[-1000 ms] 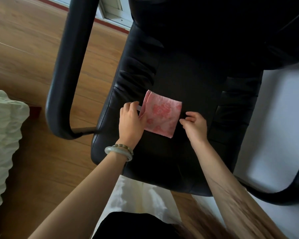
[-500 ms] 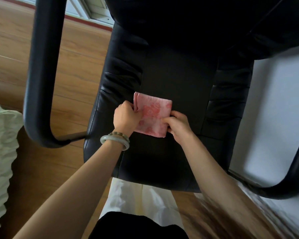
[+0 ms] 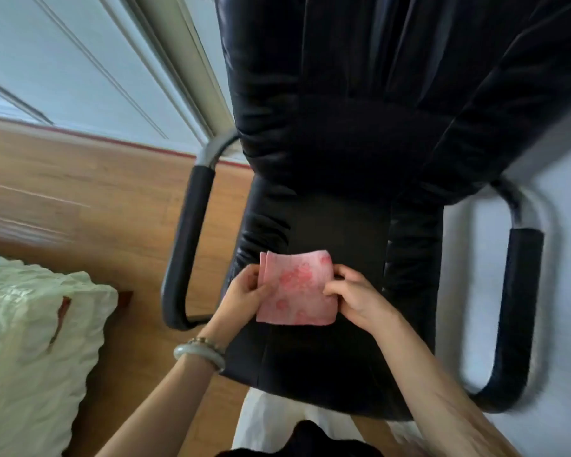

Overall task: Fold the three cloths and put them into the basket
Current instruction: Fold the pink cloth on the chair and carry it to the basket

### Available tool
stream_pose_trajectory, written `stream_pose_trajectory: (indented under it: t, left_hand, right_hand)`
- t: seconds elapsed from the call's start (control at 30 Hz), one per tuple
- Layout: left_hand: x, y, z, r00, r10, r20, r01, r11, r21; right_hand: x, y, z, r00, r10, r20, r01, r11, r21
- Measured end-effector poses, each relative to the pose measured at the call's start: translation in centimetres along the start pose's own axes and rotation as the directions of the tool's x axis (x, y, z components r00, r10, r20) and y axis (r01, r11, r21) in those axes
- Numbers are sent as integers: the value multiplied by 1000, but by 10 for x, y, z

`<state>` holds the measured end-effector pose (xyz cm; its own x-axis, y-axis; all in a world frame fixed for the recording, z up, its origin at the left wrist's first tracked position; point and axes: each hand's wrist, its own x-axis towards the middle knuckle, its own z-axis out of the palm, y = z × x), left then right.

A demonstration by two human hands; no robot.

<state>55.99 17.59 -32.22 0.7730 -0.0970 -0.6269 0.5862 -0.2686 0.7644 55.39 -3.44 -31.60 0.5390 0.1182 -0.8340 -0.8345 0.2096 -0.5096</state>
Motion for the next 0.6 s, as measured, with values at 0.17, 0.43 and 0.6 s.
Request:
stream_pose_trajectory:
  t: [0.17,0.43,0.6]
  left_hand:
    - [-54,104,-26,994,99,41,-92,985,-147]
    - [-119,240,-23,957,232,171,-179,943,-280]
    - [-148,304,-10,892,321,319,-251,937,-241]
  right_hand:
    - [-80,-71,19,988,-152,41,150,988,47]
    - [-219,-166,19,909,-416,-26,416,902,111]
    - [-301,-196,16,822,-553,-138,565,822,68]
